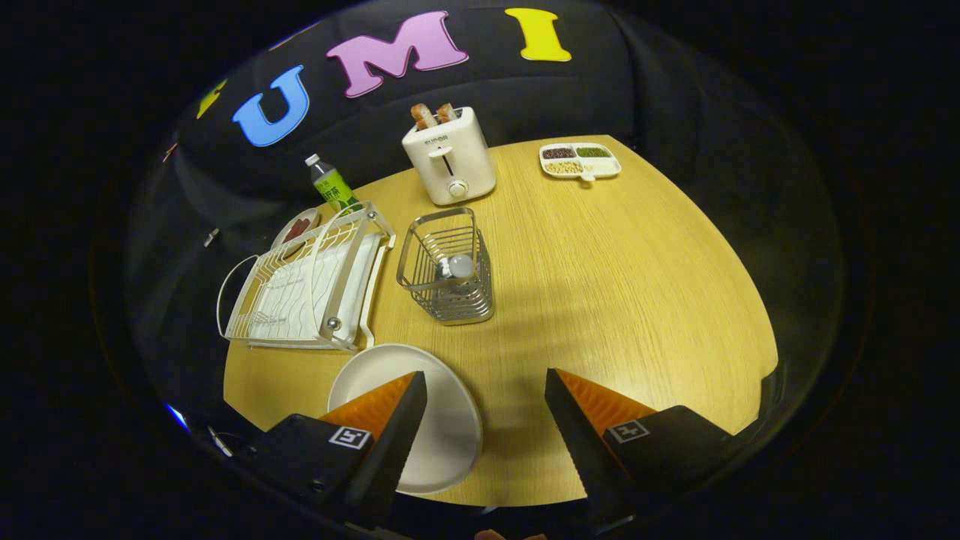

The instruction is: Take the plate from the dish rack, then take the spoon from the basket and place it into the plate.

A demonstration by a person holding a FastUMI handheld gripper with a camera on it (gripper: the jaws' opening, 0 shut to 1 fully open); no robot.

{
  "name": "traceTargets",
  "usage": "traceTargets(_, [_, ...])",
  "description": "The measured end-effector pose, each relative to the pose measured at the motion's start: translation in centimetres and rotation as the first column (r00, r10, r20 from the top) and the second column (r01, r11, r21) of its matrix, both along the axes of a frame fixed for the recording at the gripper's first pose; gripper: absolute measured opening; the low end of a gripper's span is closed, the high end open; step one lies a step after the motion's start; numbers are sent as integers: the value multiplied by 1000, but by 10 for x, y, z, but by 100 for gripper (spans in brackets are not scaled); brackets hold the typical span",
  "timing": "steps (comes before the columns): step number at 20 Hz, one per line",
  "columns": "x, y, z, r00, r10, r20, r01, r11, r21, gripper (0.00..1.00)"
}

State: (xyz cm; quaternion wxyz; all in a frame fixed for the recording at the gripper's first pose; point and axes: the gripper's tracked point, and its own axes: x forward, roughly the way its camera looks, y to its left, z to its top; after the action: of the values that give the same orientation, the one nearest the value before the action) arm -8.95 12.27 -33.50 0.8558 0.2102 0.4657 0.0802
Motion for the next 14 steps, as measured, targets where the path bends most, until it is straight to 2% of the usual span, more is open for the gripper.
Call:
traceTargets(3, [4,-10,29,994,60,95,-54,996,-69,98])
traceTargets(7, [26,-27,65,975,95,199,-68,988,-137,98])
traceTargets(9, [42,-32,75,966,119,230,-81,983,-167,94])
traceTargets(14, [68,-20,57,953,232,197,-190,959,-212,83])
